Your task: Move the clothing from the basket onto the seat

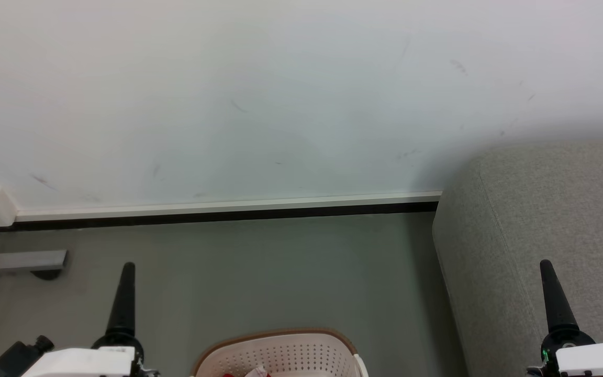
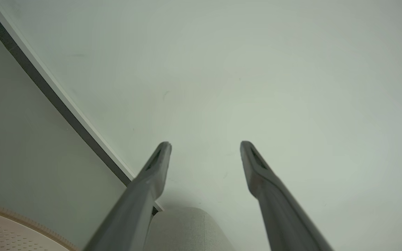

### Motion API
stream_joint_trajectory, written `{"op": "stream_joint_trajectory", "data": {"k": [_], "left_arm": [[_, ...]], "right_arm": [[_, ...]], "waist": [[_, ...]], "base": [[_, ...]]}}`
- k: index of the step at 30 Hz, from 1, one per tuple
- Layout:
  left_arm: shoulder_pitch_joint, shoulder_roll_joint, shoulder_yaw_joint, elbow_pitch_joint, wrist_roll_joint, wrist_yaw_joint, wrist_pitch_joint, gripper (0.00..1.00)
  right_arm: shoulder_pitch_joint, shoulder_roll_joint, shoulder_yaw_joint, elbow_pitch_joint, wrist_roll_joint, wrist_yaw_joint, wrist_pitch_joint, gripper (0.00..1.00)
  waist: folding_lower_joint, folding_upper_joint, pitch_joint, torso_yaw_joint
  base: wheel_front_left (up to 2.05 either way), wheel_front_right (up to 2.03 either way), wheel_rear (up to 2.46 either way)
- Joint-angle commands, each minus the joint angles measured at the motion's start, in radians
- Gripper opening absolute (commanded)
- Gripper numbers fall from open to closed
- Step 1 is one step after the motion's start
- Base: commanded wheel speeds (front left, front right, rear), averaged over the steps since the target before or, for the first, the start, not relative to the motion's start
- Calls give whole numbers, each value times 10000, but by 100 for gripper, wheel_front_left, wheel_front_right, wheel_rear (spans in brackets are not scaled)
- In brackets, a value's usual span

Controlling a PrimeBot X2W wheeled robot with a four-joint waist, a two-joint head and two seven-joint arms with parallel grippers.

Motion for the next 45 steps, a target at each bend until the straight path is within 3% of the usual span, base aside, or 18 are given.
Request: {"op": "stream_joint_trajectory", "data": {"k": [1, 24, 45], "left_arm": [[-179, 64, -5, -255, 709, 80, -139, 100], [23, 85, -591, -458, 5684, 964, -904, 100], [115, 106, -839, -27, 8421, 1285, -1441, 100]], "right_arm": [[-268, -178, 112, -206, -474, -6, -137, 100], [-376, -701, 1422, -411, -5037, -10, -897, 100], [-380, -765, 1871, -43, -7609, -13, -1423, 100]], "waist": [[0, 0, -1, 6], [0, 0, -45, 45], [0, 0, -142, 46]], "base": [[0, 0, 0], [0, 0, 0], [0, 0, 0]]}}
